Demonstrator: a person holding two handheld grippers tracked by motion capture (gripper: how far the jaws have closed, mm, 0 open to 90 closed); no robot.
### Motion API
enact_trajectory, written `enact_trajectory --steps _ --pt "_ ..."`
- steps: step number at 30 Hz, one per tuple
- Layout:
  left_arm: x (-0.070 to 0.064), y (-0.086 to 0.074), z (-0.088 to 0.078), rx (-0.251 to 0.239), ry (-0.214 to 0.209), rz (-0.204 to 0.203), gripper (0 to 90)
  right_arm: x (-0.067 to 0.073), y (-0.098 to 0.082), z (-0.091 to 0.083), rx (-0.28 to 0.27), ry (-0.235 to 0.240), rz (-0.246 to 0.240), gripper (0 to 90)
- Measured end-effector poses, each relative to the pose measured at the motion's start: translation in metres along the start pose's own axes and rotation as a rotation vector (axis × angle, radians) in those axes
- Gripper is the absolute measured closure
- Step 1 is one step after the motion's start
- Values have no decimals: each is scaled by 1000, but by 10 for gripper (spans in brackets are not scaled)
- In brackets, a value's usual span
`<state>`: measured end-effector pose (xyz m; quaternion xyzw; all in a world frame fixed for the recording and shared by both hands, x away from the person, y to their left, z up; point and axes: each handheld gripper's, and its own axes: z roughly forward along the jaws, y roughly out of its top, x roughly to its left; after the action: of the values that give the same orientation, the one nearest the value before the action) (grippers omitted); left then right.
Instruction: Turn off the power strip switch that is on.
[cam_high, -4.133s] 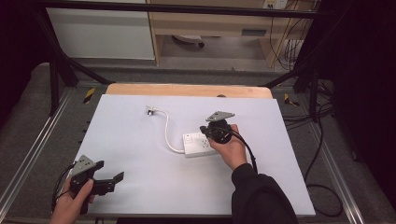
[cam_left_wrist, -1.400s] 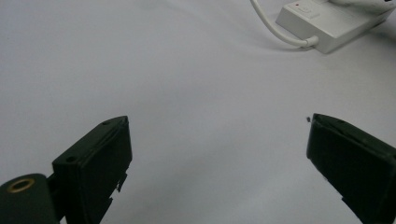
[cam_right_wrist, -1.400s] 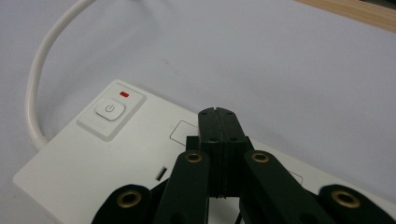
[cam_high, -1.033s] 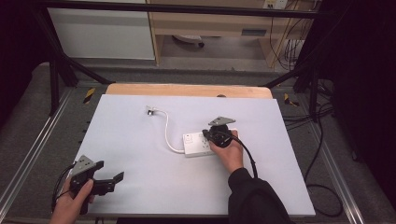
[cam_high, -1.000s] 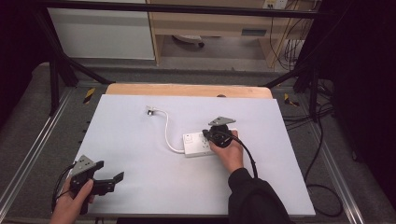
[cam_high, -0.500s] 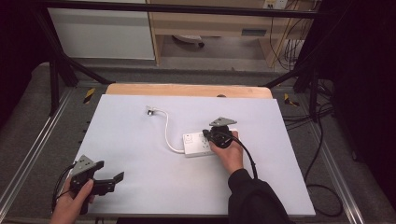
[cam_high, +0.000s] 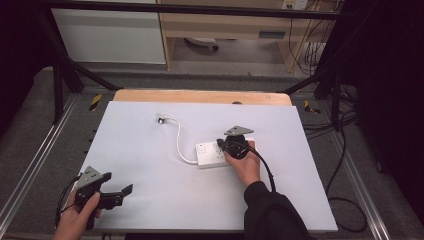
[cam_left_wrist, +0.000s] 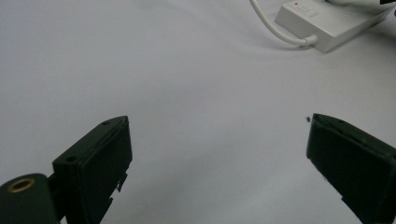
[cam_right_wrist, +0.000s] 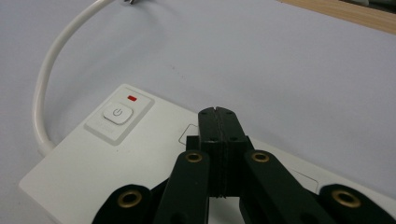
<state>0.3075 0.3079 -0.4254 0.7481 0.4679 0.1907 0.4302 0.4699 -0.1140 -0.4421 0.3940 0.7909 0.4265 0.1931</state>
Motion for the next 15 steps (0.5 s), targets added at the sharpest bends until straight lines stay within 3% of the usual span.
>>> enact_trajectory --steps 15 --pt "0 0 0 -1 0 0 70 1 -1 1 -7 -1 0 900"
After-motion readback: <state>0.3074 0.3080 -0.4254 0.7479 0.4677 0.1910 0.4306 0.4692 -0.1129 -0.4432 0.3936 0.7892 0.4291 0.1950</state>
